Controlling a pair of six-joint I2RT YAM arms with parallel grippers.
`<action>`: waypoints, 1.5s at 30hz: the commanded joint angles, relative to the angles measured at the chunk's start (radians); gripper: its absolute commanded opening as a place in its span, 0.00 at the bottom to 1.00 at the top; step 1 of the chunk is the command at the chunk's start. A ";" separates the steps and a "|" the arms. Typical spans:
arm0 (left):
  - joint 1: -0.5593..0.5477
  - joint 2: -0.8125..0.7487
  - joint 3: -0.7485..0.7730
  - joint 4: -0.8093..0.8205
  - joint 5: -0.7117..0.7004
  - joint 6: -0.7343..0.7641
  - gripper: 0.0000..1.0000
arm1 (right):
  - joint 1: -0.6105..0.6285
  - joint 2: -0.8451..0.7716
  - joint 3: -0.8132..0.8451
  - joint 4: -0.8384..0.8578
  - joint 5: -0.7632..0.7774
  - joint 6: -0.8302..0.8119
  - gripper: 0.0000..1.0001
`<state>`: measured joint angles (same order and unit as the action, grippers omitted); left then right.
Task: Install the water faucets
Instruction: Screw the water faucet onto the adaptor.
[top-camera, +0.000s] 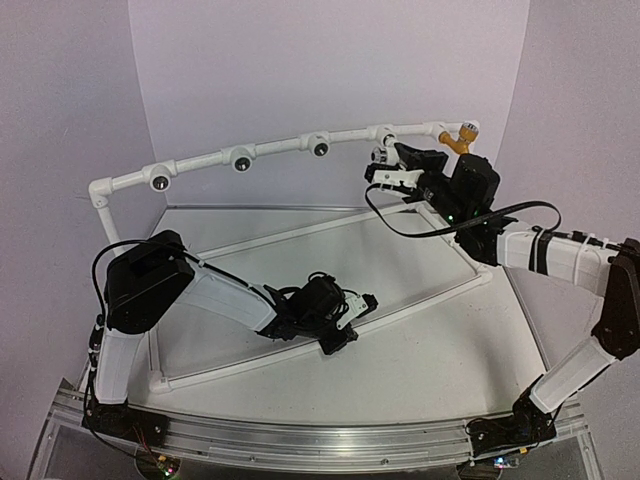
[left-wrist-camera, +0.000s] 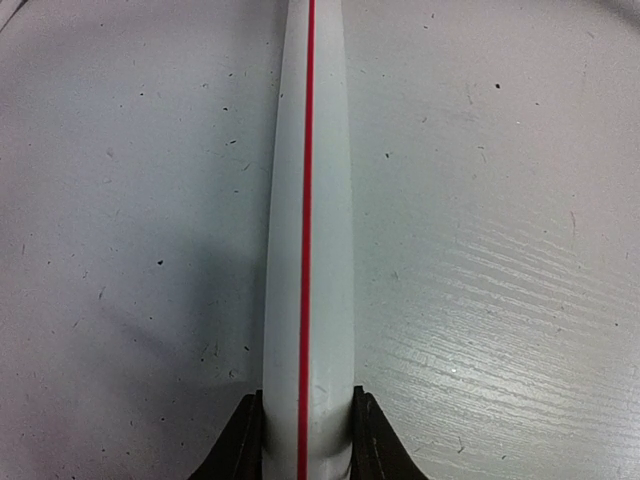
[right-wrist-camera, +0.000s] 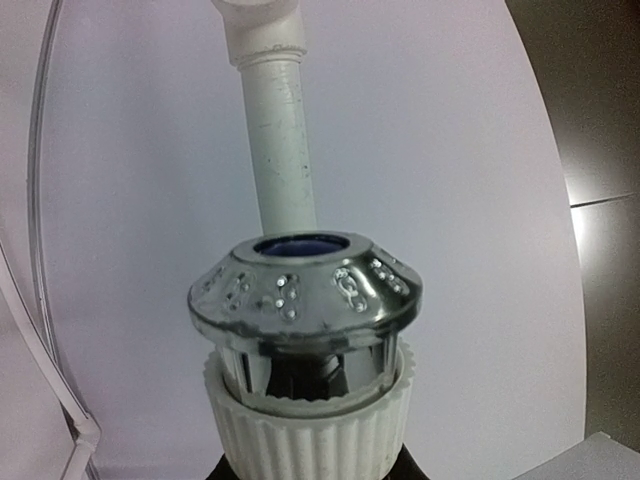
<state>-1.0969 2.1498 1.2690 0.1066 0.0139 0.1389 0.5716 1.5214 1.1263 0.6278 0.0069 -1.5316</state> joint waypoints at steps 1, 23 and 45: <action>-0.030 0.106 -0.055 -0.236 -0.005 -0.020 0.00 | -0.042 0.042 0.011 0.005 0.092 0.049 0.00; -0.033 0.107 -0.057 -0.235 -0.004 -0.023 0.00 | -0.042 0.086 0.042 0.021 0.160 0.217 0.00; -0.035 0.134 -0.029 -0.251 -0.005 -0.017 0.00 | -0.042 0.101 0.008 0.095 0.175 0.360 0.00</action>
<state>-1.0973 2.1613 1.2827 0.1093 0.0071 0.1413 0.5732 1.5723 1.1275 0.7351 0.0380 -1.2457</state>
